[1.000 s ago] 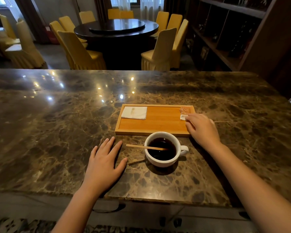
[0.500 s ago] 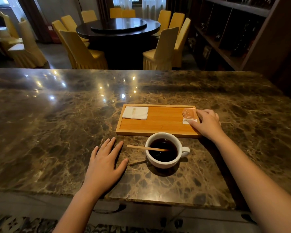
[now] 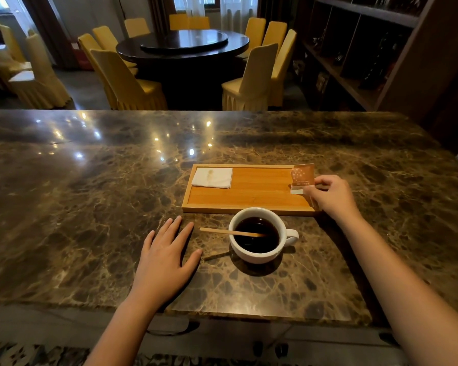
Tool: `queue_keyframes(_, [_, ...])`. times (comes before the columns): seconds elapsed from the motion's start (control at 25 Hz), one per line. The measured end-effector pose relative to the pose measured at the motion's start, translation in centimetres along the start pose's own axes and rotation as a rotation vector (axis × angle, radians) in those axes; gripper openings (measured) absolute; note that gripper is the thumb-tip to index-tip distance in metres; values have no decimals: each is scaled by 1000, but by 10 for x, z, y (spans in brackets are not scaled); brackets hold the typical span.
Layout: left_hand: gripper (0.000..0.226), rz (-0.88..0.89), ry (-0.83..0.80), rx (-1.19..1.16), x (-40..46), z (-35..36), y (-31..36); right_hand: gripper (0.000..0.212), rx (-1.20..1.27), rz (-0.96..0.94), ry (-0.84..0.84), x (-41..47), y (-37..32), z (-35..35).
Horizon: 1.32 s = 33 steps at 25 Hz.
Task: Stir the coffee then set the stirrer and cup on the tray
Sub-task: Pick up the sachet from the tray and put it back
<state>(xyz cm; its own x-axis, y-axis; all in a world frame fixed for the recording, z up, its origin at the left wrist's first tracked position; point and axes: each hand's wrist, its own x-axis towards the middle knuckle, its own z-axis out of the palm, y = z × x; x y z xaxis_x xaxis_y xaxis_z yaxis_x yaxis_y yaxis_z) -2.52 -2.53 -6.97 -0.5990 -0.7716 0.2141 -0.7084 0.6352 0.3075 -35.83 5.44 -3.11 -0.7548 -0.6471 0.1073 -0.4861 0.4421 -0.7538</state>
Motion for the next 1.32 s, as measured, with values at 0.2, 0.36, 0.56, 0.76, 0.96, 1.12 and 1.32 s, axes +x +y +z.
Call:
queue_keyframes(0.2, [69, 0, -1, 5, 1, 0, -1, 7, 394, -2, -101, -29, -19, -21])
queue_keyframes(0.36, [69, -2, -12, 8, 1, 1, -1, 13, 493, -103, -216, -53, -32, -28])
queue_keyframes(0.56, [70, -8, -26, 16, 1, 1, -2, 15, 324, -283, -270, -65, -54, -36])
queue_keyframes(0.76, [70, -5, -30, 5, 1, 1, -1, 18, 48, -491, -266, -71, -64, -39])
queue_keyframes(0.96, [69, 1, -19, 5, 1, 2, -3, 19, -78, -598, -232, -73, -67, -40])
queue_keyframes(1.12, [69, 1, -25, 12, 1, 2, -2, 13, 161, -450, -251, -75, -63, -38])
queue_keyframes(1.32, [70, -7, -34, 21, 1, 2, -2, 13, 608, -148, -324, -76, -56, -30])
